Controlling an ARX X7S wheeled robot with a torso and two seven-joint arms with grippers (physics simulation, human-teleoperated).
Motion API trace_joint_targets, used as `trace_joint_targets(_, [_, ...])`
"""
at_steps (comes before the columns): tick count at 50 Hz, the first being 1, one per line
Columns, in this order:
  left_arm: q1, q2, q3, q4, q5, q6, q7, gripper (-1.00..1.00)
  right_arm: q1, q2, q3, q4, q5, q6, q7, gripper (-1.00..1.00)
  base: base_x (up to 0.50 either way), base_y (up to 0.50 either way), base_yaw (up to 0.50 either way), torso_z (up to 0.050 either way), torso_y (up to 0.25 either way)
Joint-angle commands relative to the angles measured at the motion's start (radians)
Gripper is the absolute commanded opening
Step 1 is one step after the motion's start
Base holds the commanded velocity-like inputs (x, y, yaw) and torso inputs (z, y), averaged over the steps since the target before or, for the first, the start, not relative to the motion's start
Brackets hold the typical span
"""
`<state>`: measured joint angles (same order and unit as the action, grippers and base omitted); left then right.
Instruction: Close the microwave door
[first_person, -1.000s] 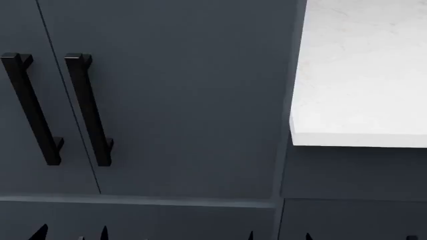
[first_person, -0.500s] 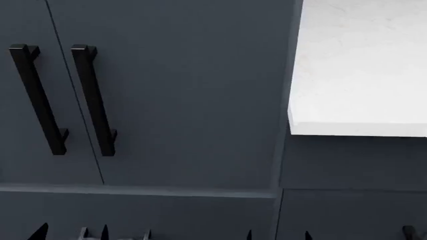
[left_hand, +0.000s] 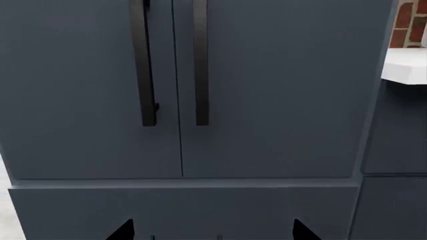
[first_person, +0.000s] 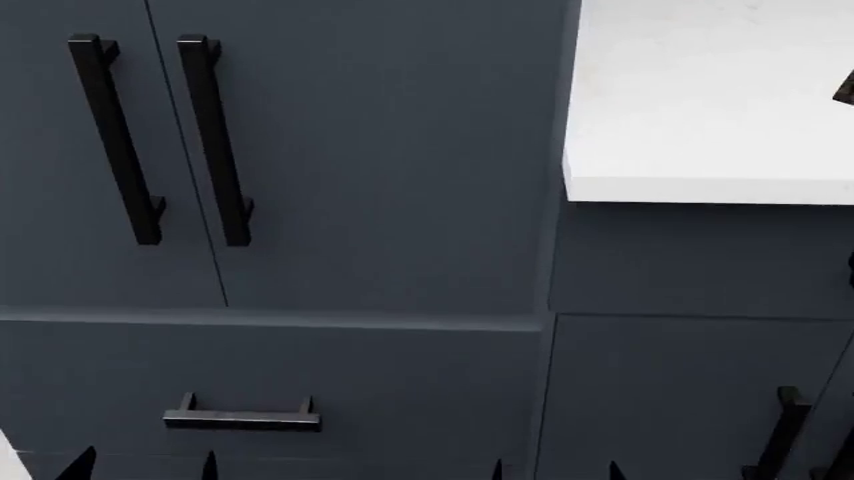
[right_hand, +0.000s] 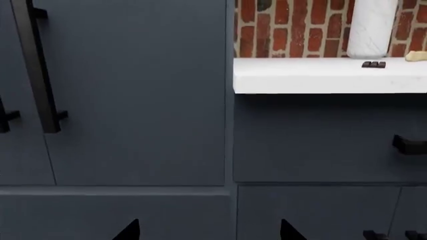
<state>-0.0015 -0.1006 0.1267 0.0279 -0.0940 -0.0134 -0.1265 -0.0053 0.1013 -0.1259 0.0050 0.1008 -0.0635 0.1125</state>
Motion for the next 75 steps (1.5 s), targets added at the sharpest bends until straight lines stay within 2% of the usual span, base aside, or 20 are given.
trace_joint_targets(1, [0.000,-0.012,0.014,0.004,-0.010,0.002,-0.015,1.00,-0.001,0.013,-0.012,0.003,0.016,-0.029,0.005,1.00,0.00,0.00,0.00,0.000,0.000])
trace_joint_targets(9, [0.000,-0.020,0.023,0.011,-0.016,-0.003,-0.023,1.00,0.000,0.020,-0.022,0.013,0.002,-0.053,0.024,1.00,0.00,0.06,0.00,0.000,0.000])
trace_joint_targets(75, [-0.005,-0.062,0.073,0.001,-0.058,0.024,-0.067,1.00,0.000,0.062,-0.073,-0.013,0.024,-0.033,0.092,1.00,0.00,0.50,0.00,0.000,0.000])
